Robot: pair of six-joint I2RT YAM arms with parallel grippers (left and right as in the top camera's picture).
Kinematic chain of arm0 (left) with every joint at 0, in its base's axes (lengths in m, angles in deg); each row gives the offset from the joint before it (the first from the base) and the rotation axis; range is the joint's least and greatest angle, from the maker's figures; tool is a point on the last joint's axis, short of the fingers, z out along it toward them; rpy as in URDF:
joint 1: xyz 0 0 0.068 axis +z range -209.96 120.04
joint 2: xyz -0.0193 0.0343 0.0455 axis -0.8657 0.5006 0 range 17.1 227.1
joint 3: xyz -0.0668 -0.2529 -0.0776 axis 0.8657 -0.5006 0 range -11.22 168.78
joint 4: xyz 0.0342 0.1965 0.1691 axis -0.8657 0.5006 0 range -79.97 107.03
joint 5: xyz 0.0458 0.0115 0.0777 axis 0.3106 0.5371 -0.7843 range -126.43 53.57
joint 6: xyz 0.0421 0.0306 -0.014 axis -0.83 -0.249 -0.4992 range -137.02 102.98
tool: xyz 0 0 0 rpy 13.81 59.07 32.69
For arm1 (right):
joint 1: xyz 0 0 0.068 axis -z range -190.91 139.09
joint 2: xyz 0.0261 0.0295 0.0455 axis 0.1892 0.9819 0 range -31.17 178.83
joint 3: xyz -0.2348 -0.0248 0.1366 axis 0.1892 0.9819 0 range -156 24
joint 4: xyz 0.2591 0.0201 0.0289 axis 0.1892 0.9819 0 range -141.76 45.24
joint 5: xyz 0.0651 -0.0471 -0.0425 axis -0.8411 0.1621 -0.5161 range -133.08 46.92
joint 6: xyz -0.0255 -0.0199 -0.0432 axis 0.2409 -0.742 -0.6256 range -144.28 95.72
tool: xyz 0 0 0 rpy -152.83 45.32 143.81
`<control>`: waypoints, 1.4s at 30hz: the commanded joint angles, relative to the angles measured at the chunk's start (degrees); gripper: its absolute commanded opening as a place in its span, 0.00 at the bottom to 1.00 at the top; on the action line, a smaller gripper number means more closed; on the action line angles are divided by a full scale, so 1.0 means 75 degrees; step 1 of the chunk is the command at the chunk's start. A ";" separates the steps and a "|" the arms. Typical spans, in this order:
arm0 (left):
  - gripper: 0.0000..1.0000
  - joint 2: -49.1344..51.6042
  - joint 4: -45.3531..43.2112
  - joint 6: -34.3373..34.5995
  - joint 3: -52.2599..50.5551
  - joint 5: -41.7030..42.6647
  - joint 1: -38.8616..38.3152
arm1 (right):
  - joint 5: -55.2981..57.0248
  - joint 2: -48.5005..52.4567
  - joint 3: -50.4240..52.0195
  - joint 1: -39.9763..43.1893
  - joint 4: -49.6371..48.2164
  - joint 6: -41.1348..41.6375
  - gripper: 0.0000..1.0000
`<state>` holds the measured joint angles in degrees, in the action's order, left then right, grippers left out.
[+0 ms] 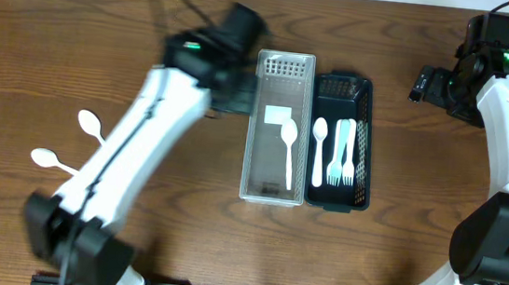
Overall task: Pack container
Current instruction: 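Lower the spoon into the clear tray and open the left gripper, then move the left gripper back over the remaining white spoons and grasp one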
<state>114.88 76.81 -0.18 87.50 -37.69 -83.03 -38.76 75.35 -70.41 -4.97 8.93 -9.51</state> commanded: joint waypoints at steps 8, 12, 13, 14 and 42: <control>0.73 -0.0073 0.0076 0.0134 -0.0697 -0.0495 0.2500 | 0.0017 0.0000 0.0012 0.0015 -0.0003 -0.0093 0.99; 0.74 0.0221 -0.0694 0.0131 -0.1670 -0.0498 0.2876 | 0.0017 0.0000 0.0012 0.0015 0.0003 -0.0093 0.99; 0.74 0.0268 -0.0886 0.0131 -0.1900 -0.0495 0.2949 | 0.0017 0.0000 0.0012 0.0015 0.0006 -0.0093 0.99; 0.74 0.0315 -0.1067 0.0131 -0.2122 -0.0495 0.3016 | 0.0017 0.0000 0.0012 0.0015 0.0012 -0.0093 0.99; 0.77 0.2154 -0.3069 -0.1813 -0.3669 0.1008 0.3926 | 0.0023 0.0000 0.0012 0.0015 0.0236 -0.0163 0.99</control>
<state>129.65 53.71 -12.62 60.37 -30.89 -53.79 -38.74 75.35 -70.41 -4.97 10.46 -9.71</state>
